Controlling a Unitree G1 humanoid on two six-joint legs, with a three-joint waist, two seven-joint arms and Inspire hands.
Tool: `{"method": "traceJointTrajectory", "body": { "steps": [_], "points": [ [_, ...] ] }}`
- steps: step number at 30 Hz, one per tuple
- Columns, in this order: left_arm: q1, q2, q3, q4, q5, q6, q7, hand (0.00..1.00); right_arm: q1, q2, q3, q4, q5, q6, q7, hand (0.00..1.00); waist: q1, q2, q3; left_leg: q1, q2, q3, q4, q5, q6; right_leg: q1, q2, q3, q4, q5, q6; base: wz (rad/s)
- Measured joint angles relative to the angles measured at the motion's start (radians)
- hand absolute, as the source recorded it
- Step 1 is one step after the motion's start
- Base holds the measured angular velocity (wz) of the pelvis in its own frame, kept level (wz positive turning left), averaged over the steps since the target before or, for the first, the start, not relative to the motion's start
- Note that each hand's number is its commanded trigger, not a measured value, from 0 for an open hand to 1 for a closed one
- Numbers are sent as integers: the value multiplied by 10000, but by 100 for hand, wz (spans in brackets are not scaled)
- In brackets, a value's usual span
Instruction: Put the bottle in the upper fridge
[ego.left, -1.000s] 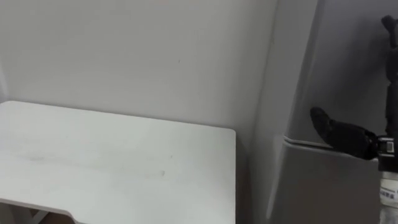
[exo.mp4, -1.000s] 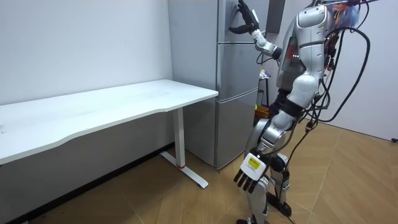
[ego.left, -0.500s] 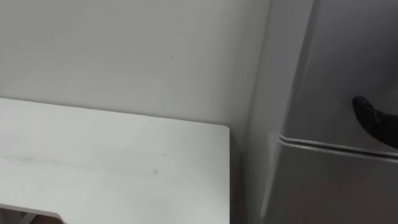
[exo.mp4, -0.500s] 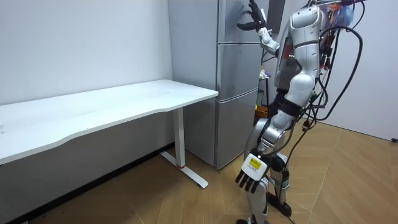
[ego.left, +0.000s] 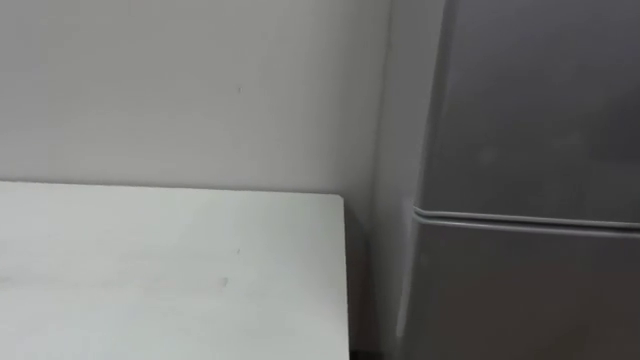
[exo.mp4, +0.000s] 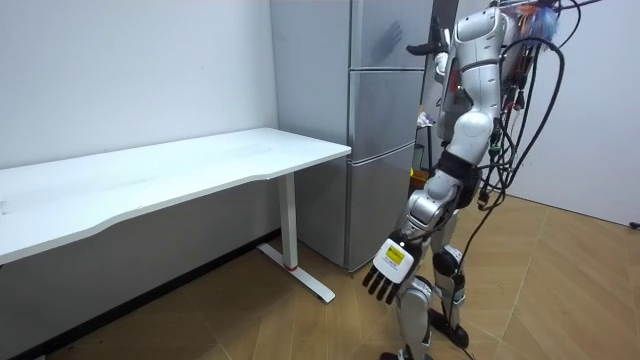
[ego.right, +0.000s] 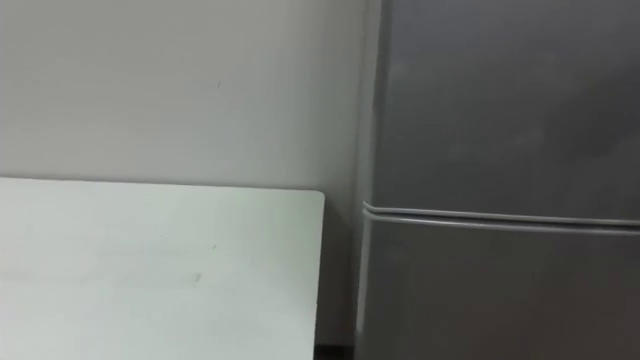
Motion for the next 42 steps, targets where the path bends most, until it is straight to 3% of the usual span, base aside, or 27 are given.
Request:
{"method": "traceJointTrajectory", "body": {
  "steps": [4,9,16,19,24,31,38,42],
  "points": [
    [2,45,184,-64,11,-1,3,0,348,-2,-209,-1,67,-2,-216,0,-63,-186,6,13,0,28,-14,-4,-1,-21,-1,47,3,-8,10,-3],
    [46,60,352,-66,10,-1,44,0,801,-1,-513,5,594,-8,-798,0,-39,-269,17,4,0,30,-23,-6,-2,-19,1,55,-26,-13,16,0],
    [9,53,361,-74,8,5,69,0,1583,3,-590,101,1069,20,-1202,0,-31,-206,-7,-9,-7,31,-29,-7,-4,-9,10,57,-97,-11,13,0],
    [21,53,362,-76,-1,5,71,0,2030,5,-582,613,1251,2,-1215,0,-27,-147,-59,27,-7,39,-116,-6,-6,0,15,65,-102,-11,13,0],
    [55,51,365,-104,-2,17,71,0,2667,86,-582,792,1346,72,-1220,0,-52,-31,-29,12,-7,44,-145,-13,-16,-28,14,76,-107,-12,15,0],
    [28,19,352,-298,-12,15,71,0,2992,750,-582,1688,1821,71,-1528,0,-94,-57,-27,22,-9,85,-144,-13,-16,-29,13,106,-111,-12,15,0],
    [49,-47,361,-319,-1,18,73,0,3476,906,-373,2643,3514,-3,-1826,0,-12,112,6,49,-7,159,-156,-16,-13,-29,9,179,-157,-13,15,-3],
    [71,-115,349,-514,0,26,75,0,3545,1522,-347,3677,3881,-19,-1761,0,-28,234,-24,37,-5,157,-158,-18,-16,-41,8,165,-154,-13,16,0]
  ]
}}
